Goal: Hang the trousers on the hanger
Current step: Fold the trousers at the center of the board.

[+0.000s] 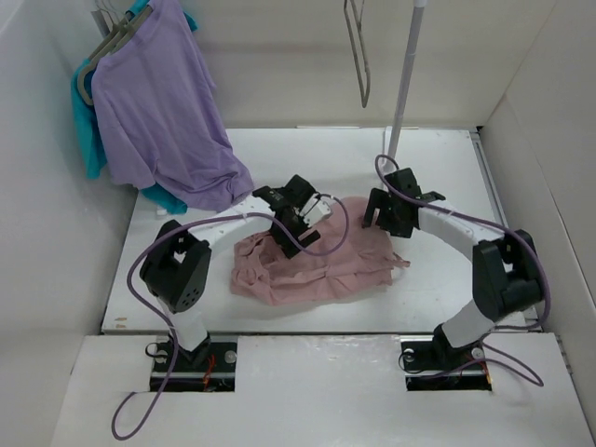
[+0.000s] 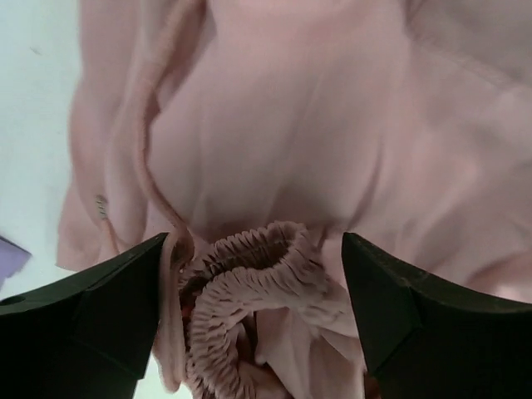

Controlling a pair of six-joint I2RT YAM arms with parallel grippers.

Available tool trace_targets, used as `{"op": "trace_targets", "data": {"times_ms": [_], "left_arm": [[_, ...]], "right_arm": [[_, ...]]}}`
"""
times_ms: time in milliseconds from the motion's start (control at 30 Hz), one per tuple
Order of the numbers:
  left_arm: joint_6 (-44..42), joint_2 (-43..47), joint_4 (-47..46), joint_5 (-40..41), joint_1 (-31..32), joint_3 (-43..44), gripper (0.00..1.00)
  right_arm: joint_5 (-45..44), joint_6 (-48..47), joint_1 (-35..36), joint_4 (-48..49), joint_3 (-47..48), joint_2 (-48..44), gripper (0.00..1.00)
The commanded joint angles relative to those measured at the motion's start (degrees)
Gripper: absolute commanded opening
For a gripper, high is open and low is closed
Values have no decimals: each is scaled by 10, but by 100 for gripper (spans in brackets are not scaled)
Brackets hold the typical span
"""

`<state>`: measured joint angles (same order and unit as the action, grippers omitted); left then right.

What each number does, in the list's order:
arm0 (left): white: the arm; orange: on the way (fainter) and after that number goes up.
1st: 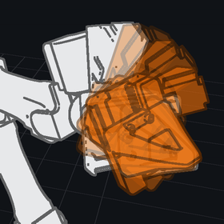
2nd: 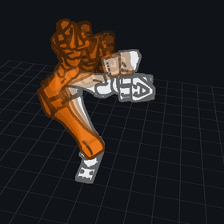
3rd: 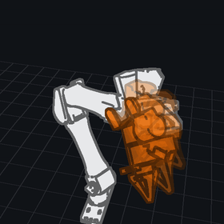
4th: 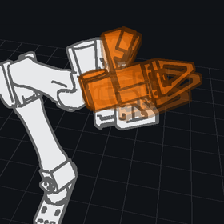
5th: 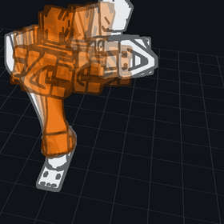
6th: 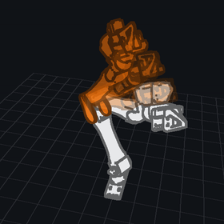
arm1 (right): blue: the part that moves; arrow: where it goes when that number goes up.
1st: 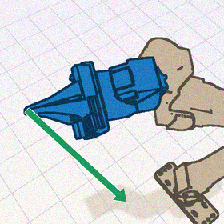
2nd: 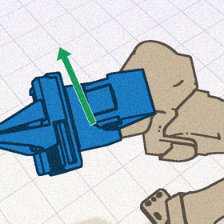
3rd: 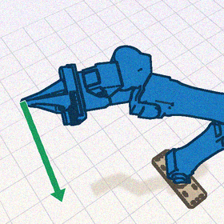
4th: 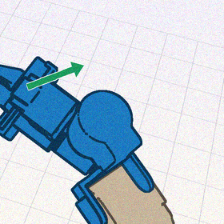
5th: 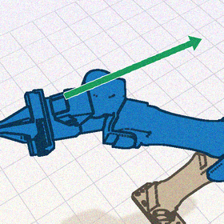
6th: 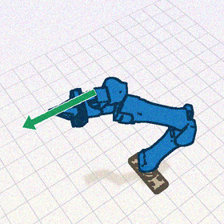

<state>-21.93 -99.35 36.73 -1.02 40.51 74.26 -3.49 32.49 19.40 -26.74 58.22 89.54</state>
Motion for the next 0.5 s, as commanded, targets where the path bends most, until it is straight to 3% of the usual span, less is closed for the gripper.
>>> {"op": "trace_targets", "data": {"times_ms": [0,67,100,133,167,200,267,300,400,433,467], "left_arm": [[26,-8,-17,74,5,-31,77],[26,-8,-24,80,-2,-46,69],[26,-8,-24,80,-13,-52,52],[26,-2,-24,80,-20,-52,52],[31,-2,-17,75,-26,-52,32],[31,10,-17,75,-32,-52,24],[26,21,-17,75,-47,-52,9],[26,26,-17,69,-53,-52,0],[21,46,-6,45,-75,-40,0],[21,52,-6,37,-80,-34,0],[21,67,-6,17,-90,-25,0]], "right_arm": [[55,-17,-15,63,6,38,91],[71,-17,-15,81,6,64,88],[87,-17,-21,100,-11,64,85],[97,-10,-21,100,-11,64,79],[107,-10,-27,125,-31,58,72],[113,5,-32,135,-42,53,60],[125,17,-49,159,-72,40,50],[131,27,-55,159,-81,27,36],[137,40,-73,170,-109,6,14],[137,48,-74,170,-115,-10,1],[131,53,-74,170,-115,-18,0]]}}
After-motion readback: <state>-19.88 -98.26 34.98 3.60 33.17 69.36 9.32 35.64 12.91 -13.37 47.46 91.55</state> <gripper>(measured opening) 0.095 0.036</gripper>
